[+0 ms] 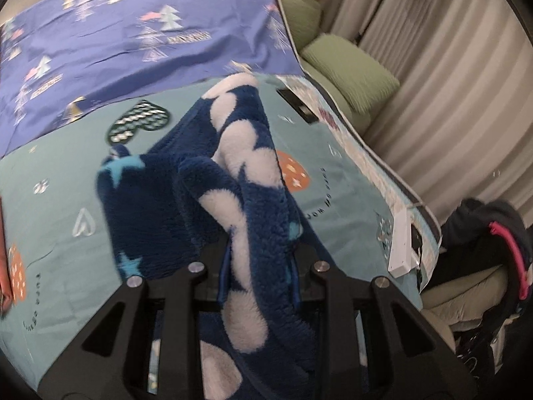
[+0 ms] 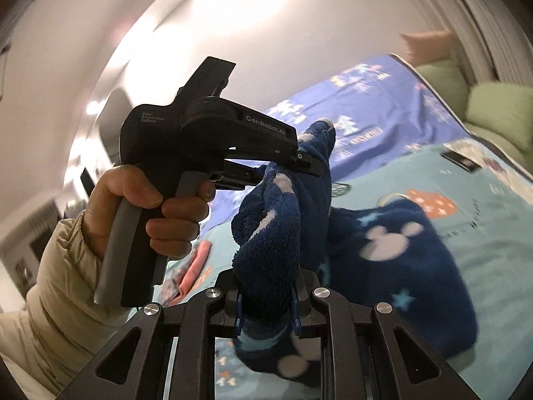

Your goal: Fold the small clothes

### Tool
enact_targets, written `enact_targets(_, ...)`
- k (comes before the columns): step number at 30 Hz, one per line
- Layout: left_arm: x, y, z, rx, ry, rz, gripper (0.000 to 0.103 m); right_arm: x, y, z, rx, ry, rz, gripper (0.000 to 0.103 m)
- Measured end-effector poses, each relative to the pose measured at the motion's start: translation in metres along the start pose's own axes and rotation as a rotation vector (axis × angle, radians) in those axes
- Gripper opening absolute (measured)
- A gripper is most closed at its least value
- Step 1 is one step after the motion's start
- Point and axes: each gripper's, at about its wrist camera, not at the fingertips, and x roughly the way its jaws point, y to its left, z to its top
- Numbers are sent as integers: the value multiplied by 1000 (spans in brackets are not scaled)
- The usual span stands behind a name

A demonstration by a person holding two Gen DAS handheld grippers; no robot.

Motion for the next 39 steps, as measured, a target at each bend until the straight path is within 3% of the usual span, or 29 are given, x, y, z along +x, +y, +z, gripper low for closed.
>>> enact_targets(6, 52, -44, 9, 83, 87, 36, 31, -17, -54, -4, 170, -2, -13, 19)
enact_targets(10, 74, -59, 9, 115, 116, 53, 40, -16, -101, -17, 346, 32, 16, 19)
enact_targets(15, 47, -60, 9, 111, 24, -62, 42, -12, -144, -38, 509, 93, 36, 19)
enact_targets(19, 12, -53, -1, 145, -63, -36, 42, -11, -163, -51, 593, 119, 64, 19)
enact_targets(25, 2, -30, -47, 228, -94, 139, 42, -16, -161, -48, 549, 141, 36, 24)
enact_targets(29, 13, -20, -77, 252, -88, 185, 42, -30, -157, -41, 491, 137, -39, 35)
enact_targets(33, 18, -25, -84, 295, -121, 204, 45, -48, -131, -22, 308, 115, -193, 37)
enact_targets(34, 21, -26, -83, 298, -117, 206, 46, -55, -117, -14, 228, 94, -269, 37)
enact_targets(36, 26, -27, -83, 307, -110, 209, 47, -63, -97, -4, 137, 47, -324, 37)
enact_targets(39, 34, -27, -85, 301, -108, 199, 47, -60, -77, 7, 83, 36, -217, 37)
